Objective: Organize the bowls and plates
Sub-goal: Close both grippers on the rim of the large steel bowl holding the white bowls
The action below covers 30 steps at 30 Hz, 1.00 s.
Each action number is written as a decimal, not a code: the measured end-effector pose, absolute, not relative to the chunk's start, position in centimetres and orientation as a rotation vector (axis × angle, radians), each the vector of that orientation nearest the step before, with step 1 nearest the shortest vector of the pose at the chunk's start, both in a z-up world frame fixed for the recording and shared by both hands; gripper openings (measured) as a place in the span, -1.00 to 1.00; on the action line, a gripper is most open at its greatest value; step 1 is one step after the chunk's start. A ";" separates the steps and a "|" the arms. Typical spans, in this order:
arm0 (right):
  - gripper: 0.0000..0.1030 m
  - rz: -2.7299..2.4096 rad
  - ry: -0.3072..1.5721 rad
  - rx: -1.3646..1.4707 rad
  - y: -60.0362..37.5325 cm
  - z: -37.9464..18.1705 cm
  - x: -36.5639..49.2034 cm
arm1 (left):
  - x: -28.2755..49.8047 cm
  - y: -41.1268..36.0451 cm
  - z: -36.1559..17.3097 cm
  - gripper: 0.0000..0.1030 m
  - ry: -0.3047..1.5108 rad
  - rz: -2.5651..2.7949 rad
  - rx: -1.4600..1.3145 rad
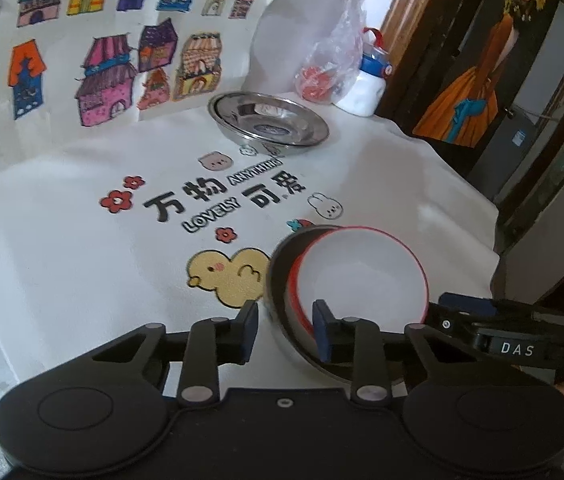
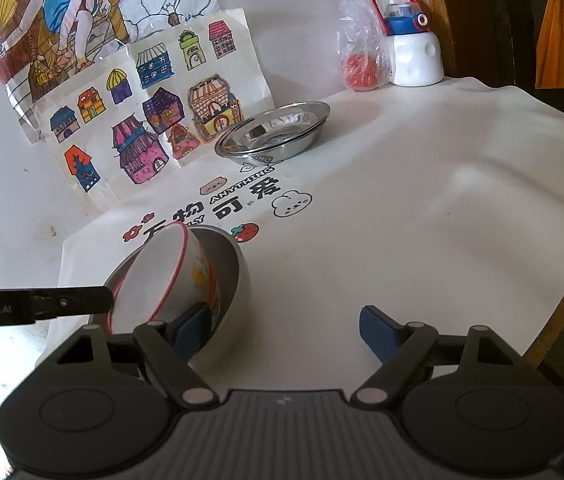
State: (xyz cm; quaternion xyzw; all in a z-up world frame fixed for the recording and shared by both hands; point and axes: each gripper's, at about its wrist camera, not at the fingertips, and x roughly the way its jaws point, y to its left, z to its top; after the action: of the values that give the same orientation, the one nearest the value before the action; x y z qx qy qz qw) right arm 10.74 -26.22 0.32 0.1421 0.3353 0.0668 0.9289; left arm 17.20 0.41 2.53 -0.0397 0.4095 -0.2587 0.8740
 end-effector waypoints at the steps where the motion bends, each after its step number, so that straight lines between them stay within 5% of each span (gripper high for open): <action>1: 0.65 0.136 0.687 0.290 -26.2 0.3 10.8 | 17.2 0.6 2.6 -0.39 0.854 -0.536 -0.087; 20: 0.50 0.095 0.702 0.248 -25.3 0.5 11.3 | 18.2 0.1 2.6 -0.49 0.881 -0.479 -0.041; 30: -0.35 0.144 0.697 0.338 -24.8 0.6 11.5 | 18.5 -0.5 2.4 -0.52 0.896 -0.443 -0.044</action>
State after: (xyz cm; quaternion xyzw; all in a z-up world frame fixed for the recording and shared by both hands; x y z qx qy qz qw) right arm 11.52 -24.83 0.55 0.1645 0.3396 0.0699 0.9234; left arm 18.49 -0.49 2.38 -0.0209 0.4295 -0.2123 0.8775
